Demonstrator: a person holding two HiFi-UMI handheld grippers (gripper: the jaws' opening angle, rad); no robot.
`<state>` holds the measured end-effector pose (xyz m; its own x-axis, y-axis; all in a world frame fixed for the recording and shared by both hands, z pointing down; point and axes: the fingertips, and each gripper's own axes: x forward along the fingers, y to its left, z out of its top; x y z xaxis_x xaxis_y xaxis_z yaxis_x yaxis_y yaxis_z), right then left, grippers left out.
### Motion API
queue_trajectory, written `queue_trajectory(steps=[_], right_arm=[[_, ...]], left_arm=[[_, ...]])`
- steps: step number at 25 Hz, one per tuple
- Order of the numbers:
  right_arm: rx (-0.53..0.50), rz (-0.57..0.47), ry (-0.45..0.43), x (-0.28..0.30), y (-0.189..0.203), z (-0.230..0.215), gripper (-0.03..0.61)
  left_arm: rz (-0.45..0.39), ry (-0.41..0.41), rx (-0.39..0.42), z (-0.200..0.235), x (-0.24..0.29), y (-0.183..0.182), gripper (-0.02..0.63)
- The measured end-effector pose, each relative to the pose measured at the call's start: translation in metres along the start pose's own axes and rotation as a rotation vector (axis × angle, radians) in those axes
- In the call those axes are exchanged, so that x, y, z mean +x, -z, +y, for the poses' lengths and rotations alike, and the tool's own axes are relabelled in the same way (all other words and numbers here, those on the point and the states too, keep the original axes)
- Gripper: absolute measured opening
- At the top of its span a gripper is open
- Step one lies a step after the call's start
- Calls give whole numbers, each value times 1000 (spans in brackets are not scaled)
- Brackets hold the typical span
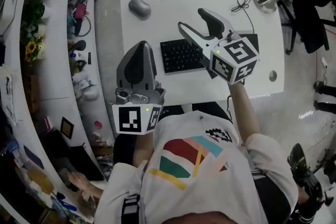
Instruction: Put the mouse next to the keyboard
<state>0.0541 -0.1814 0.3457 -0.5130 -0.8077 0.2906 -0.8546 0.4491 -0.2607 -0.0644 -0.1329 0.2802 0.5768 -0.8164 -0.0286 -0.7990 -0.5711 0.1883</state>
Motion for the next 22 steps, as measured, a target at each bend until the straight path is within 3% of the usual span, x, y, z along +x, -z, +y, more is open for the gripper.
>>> queue_trajectory(steps=[6,11,16,22], right_arm=[[-155,213,-90,140,28,18,303],[-158,388,-99,227,78,22,345],[-197,545,-77,276,119,15,348],[-199,637,-54,298,148,9,348]], left_arm=[[-1,-155,-1,46,-25,14,44],[8,-264,-22,75,-45,29,44],[29,-330,-51,91,-61,44,44],[48,-372,-70,103,-76,58,44]])
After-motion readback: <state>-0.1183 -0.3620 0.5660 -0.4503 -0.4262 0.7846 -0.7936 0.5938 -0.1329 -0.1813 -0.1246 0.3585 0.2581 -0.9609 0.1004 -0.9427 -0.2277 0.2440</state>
